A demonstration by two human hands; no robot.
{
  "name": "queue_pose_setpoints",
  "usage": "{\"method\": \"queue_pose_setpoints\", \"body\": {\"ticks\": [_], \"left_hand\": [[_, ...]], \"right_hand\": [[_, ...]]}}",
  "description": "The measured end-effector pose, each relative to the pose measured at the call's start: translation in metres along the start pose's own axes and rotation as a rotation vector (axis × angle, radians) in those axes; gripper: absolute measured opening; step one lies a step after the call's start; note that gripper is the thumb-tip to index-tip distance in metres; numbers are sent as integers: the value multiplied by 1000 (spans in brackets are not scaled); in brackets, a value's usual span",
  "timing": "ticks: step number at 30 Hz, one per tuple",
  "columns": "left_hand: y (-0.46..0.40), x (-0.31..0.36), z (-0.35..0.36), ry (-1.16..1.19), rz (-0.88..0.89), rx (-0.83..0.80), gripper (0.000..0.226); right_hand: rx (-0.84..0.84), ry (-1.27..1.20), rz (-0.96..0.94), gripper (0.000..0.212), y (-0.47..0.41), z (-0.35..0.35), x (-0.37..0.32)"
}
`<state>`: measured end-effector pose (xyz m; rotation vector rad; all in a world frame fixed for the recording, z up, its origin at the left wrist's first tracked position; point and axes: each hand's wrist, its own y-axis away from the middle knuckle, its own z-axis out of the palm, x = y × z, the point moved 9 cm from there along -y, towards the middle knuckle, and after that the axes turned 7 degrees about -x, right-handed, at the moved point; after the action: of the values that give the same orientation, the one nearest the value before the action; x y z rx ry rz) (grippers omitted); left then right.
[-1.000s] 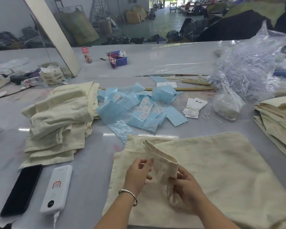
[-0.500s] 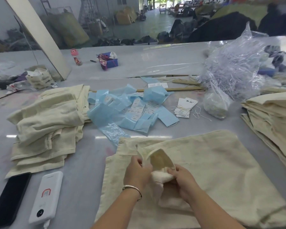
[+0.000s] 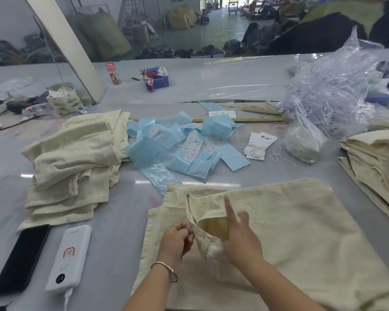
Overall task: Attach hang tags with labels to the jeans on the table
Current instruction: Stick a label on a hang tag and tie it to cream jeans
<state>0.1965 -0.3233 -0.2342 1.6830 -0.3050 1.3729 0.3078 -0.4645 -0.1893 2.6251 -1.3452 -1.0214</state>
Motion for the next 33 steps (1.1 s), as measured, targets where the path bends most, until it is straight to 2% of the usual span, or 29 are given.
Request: {"method": "queue_pose_setpoints", "body": {"ticks": [2,3,5,6,8,10,11,13,15,18,20,24,26,29,33], "left_hand": [[2,10,4,-31,18,4,27],[1,12,6,-27,0,11,21],[-1,15,7,-55,-25,35,22],[-3,18,4,-138,-12,63,26],[-4,24,-5,-361,27,140,20],[-3,22,-14,-417,29,164,5],[-5,16,-18,-344,22,145,7],[-6,2,-21,-104,-1,64,17],[-4,-5,-18,71,5,-12,23],[-3,-7,-15,135,23,-70,27],[-5,-4,-15,130,54,-83,36],[-9,12,-18,-21,200,-94,65],[-10,23,-22,-173,245,-57,60],[-15,29,-25,-266,241,-23,42],[-22,29,-23,-299,220,-87,45]], "right_hand": [[35,346,-187,107,-7,-7,-29],[8,446,-286,97,-10,-6,-42],[-103,562,-399,60,-15,4,-57],[-145,588,-414,44,-17,9,-58],[-135,583,-401,28,-21,12,-57],[19,491,-398,12,-17,0,-55],[117,422,-402,8,-13,-9,-52],[217,316,-384,16,-8,-15,-36],[213,278,-397,18,-3,-9,-27],[263,320,-458,28,7,-2,-28],[314,293,-479,35,12,-1,-27],[336,243,-509,32,17,8,-20],[360,220,-517,29,18,9,-16],[379,170,-515,25,18,11,-11],[429,169,-502,32,20,9,-9]]}}
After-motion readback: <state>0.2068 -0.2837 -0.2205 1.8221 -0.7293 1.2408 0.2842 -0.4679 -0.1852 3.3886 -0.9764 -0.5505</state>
